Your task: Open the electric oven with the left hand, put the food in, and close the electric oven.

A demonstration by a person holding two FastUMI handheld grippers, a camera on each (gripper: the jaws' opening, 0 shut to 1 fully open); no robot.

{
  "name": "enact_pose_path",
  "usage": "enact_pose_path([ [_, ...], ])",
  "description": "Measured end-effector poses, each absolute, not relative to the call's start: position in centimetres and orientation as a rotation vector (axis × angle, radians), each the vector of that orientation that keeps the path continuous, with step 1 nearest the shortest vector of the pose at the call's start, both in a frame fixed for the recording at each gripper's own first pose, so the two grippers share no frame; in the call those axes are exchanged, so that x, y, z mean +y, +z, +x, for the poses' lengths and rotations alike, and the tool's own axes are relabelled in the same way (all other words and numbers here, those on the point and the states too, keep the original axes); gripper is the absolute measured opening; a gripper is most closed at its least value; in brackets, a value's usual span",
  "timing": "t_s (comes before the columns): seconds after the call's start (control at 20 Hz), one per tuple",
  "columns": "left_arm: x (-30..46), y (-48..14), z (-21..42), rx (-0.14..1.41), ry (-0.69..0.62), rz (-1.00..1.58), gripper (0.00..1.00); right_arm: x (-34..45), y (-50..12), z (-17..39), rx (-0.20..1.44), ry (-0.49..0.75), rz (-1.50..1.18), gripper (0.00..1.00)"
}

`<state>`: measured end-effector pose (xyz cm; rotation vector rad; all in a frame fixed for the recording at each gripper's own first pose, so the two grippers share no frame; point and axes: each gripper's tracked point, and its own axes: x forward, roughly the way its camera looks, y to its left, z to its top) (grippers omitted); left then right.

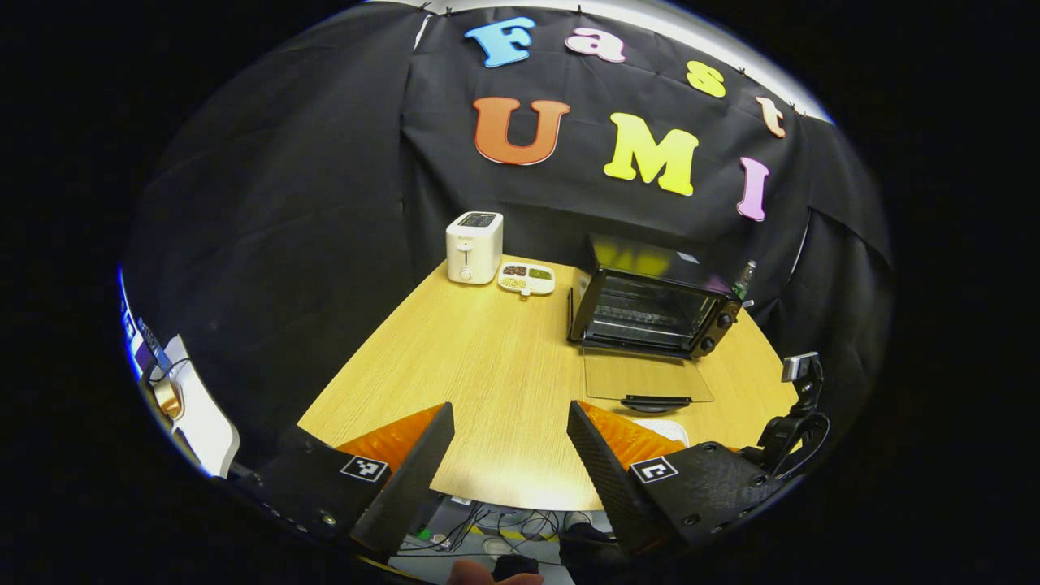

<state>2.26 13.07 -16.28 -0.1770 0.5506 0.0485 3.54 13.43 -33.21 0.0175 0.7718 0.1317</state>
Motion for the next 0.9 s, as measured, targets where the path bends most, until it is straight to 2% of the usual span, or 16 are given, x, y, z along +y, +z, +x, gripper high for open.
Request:
enact_pose_path([
  [0.1,13.3,-16.6,2.4,0.557,0.062,-0.184,0.93,13.3,-34.4,4.0,0.788,0.124,-0.007,1.00],
  [0.25,14.3,-17.0,2.2,0.564,0.078,-0.195,0.93,12.6,-37.0,3.9,0.842,0.101,-0.026,0.92],
  [0.6,15.1,-16.6,2.6,0.555,0.081,-0.200,0.93,12.5,-37.7,4.3,0.853,0.107,0.042,0.77],
  [0.7,14.7,-16.5,3.0,0.553,0.069,-0.197,0.93,12.4,-37.9,4.4,0.847,0.098,0.050,0.64],
  [0.85,14.0,-16.2,3.3,0.549,0.045,-0.184,0.93,12.3,-37.7,4.7,0.831,0.093,0.078,0.39],
  [0.9,13.7,-16.1,3.3,0.547,0.039,-0.179,0.93,12.3,-37.6,4.8,0.831,0.091,0.091,0.34],
])
